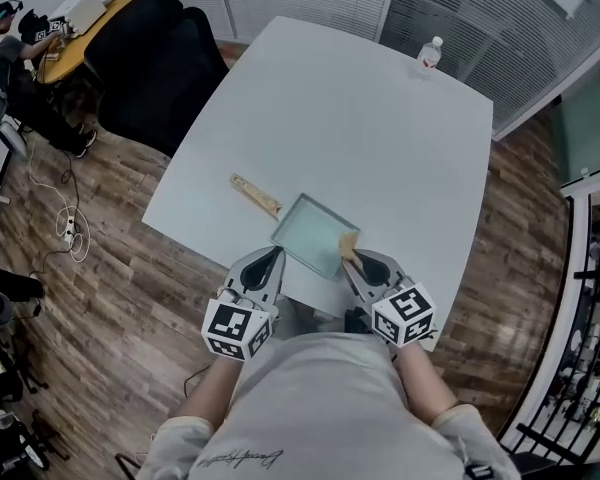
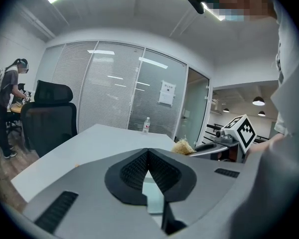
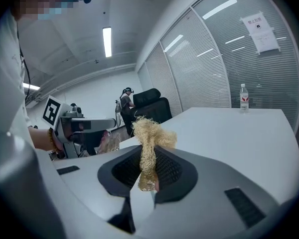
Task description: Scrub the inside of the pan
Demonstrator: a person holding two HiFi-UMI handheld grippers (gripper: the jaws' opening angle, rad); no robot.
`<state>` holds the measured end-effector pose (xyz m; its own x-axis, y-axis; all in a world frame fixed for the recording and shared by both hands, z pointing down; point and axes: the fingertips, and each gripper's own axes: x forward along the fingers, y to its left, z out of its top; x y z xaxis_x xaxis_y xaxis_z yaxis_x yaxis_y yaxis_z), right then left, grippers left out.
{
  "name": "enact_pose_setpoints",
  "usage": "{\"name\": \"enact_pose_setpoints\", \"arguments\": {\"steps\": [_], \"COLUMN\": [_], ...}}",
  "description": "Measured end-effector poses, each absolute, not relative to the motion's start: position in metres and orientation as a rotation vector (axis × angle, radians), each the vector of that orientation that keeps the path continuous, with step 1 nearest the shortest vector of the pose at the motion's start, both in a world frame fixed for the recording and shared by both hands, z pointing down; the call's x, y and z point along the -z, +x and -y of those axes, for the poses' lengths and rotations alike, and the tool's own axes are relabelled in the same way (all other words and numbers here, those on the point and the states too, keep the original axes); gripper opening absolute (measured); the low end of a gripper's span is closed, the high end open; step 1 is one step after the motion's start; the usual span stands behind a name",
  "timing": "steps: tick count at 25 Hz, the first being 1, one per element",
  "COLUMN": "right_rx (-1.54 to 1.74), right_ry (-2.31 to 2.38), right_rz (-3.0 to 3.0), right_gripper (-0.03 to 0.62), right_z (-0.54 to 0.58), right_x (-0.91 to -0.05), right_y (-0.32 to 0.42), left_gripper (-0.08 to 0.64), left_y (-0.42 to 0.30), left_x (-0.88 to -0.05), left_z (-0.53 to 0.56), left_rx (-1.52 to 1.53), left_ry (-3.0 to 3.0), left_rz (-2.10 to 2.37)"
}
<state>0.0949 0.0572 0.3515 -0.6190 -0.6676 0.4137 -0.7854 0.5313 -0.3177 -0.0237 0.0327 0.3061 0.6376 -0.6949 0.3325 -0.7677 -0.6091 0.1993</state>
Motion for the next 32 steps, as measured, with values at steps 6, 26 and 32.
{"name": "enact_pose_setpoints", "arguments": {"steps": [6,26,32], "right_rx": [-0.724,-0.841,-0.85], "right_ry": [1.272,1.339,1.308], "right_rz": [2.495,2.364,2.335], "right_gripper": [0.072,0.072,0.072], "right_z": [-0.047,-0.037,-0.039], "right_x": [-0.35,-0.384,-0.4], "right_y": [0.086,0.081,0.076], "left_gripper": [0.011,0.057,0.146], "left_y": [-0.029,-0.061,-0.061], "left_x": [-0.302,-0.425,-0.465], "left_z": [-0.008,0.058,0.069], "left_rx": [-0.362,-1.208,-1.487], "left_ry": [2.607,2.836,2.857], "left_rz": [1.073,0.417,0.105]}}
